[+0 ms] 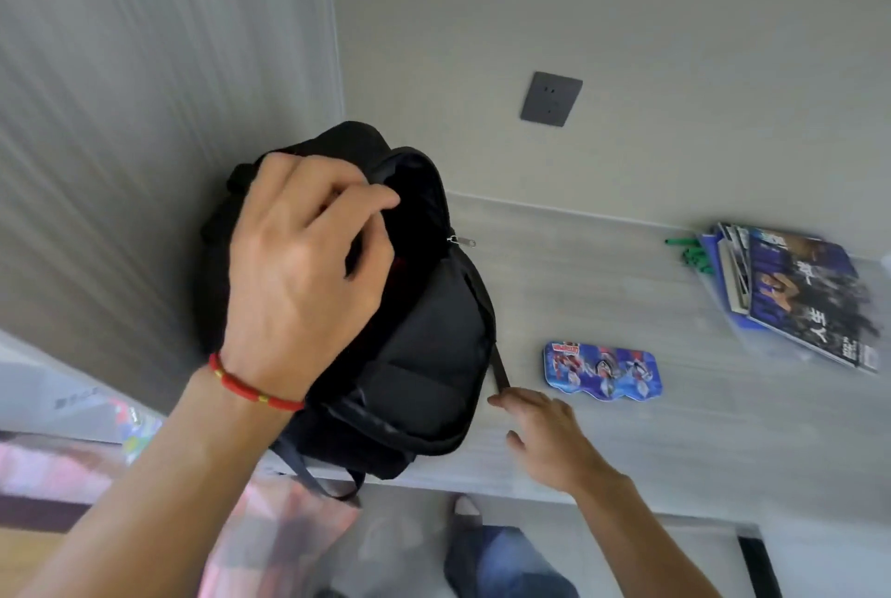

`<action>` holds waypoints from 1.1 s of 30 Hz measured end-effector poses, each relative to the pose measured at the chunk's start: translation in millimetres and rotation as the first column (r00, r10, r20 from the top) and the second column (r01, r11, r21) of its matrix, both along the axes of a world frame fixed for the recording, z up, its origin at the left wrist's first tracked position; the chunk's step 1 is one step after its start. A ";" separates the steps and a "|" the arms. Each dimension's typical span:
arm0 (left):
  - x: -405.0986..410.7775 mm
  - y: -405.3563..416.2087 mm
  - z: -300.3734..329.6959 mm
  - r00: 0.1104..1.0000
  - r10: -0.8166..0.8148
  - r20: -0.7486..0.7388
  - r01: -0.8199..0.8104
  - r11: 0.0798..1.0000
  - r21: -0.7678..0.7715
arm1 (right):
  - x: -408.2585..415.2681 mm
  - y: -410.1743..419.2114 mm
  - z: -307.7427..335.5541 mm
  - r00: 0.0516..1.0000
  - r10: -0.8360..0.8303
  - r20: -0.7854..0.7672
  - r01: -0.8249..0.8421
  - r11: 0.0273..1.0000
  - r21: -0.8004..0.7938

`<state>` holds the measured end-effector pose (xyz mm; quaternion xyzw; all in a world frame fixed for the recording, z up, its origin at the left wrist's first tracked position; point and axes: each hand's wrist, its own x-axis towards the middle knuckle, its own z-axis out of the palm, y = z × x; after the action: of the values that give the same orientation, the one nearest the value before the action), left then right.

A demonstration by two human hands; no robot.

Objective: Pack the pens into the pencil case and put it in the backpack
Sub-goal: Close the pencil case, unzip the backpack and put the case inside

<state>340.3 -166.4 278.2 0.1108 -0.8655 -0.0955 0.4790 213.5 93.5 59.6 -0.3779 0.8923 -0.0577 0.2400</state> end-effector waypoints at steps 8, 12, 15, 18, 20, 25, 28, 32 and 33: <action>-71.5 113.8 -80.6 0.831 -0.411 0.374 0.219 0.860 0.460 | -94.5 65.5 -22.6 0.985 -0.173 -0.005 0.173 0.985 0.017; -121.4 158.5 -137.8 0.686 -0.495 0.533 0.159 0.817 0.554 | -128.8 115.5 -47.9 0.980 -0.180 -0.081 0.184 0.982 0.044; -140.4 178.4 -173.3 0.614 -0.485 0.623 0.054 0.813 0.580 | -143.5 135.3 -61.5 0.984 -0.134 -0.119 0.140 0.989 0.050; -145.2 187.7 -193.1 0.554 -0.476 0.683 -0.090 0.782 0.617 | -160.7 139.2 -66.2 0.987 -0.071 -0.147 0.061 0.996 -0.069; -147.4 188.4 -197.8 0.524 -0.469 0.711 -0.143 0.774 0.617 | -172.9 138.2 -69.3 0.991 -0.014 -0.133 0.002 0.995 -0.095; -149.5 183.5 -193.7 0.556 -0.403 0.727 -0.212 0.777 0.593 | -200.1 136.8 -70.7 0.982 0.110 -0.151 -0.136 0.975 -0.178; -150.6 179.1 -189.5 0.606 -0.362 0.708 -0.231 0.772 0.592 | -214.2 135.3 -68.3 0.966 0.193 -0.175 -0.225 0.955 -0.192; -148.0 177.4 -187.4 0.628 -0.337 0.701 -0.257 0.761 0.596 | -218.9 121.9 -65.1 0.953 0.238 -0.188 -0.267 0.953 -0.147; -146.9 178.2 -187.2 0.630 -0.333 0.702 -0.261 0.760 0.595 | -218.0 116.1 -63.7 0.956 0.232 -0.181 -0.256 0.959 -0.125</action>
<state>193.3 11.9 91.0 0.2804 -0.8970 -0.3416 -0.0126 -4.5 209.5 -4.1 -0.5055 0.8487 -0.0617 0.1424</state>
